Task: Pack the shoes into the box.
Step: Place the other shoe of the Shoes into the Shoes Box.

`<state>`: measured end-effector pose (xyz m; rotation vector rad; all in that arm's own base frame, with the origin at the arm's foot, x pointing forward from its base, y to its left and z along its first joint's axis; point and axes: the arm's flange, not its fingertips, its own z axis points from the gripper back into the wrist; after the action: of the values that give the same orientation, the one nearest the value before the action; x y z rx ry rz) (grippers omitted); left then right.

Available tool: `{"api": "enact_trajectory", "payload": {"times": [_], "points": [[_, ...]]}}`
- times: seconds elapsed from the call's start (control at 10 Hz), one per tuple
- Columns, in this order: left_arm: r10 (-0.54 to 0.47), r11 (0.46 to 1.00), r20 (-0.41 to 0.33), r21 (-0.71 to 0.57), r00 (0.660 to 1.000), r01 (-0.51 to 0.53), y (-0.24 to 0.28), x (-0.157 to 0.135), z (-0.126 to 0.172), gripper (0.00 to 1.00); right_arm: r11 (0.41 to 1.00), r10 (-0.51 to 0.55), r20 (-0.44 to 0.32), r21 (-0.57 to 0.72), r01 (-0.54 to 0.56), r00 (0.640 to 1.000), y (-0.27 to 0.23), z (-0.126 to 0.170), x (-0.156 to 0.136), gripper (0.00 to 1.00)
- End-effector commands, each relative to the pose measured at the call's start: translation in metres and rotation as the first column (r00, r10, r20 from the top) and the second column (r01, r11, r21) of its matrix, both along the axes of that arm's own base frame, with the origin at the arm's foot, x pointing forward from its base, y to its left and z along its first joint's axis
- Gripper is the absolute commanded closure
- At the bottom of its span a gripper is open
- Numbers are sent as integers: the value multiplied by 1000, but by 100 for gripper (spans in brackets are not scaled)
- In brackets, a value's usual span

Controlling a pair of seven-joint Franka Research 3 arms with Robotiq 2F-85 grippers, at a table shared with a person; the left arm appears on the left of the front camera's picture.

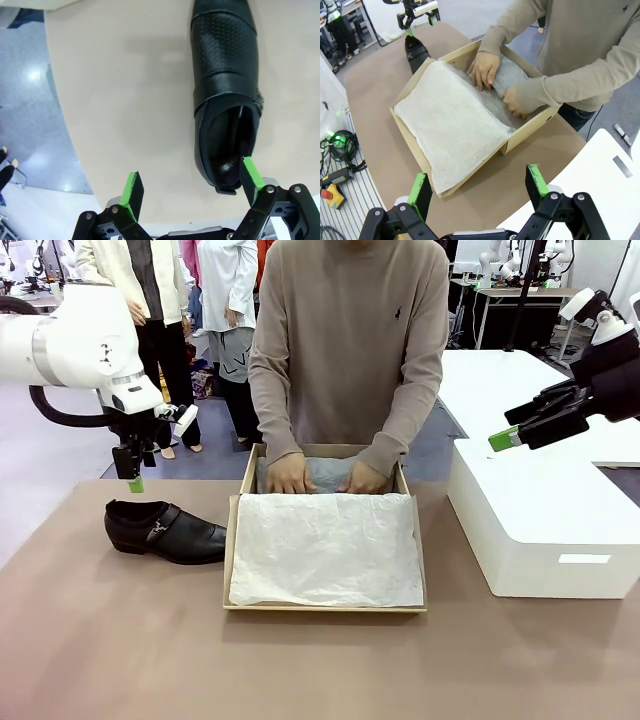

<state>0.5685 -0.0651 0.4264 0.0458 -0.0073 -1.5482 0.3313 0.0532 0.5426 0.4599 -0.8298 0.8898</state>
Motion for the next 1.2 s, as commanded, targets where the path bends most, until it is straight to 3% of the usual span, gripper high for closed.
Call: {"api": "enact_trajectory", "payload": {"times": [0.0, 0.8, 1.1], "points": [[15, 1000, -8, 27, 1000, -14, 3, -6, -12, 0, 1000, 17, 11, 11, -17, 1000, 0, -1, 3, 0], [44, 999, -67, 27, 997, -43, 10, -2, -44, 0, 1000, 17, 11, 11, -17, 1000, 0, -1, 3, 0], [36, 999, -29, 17, 999, -36, 12, 6, -54, 0, 1000, 17, 11, 11, -17, 1000, 0, -1, 3, 0]]}}
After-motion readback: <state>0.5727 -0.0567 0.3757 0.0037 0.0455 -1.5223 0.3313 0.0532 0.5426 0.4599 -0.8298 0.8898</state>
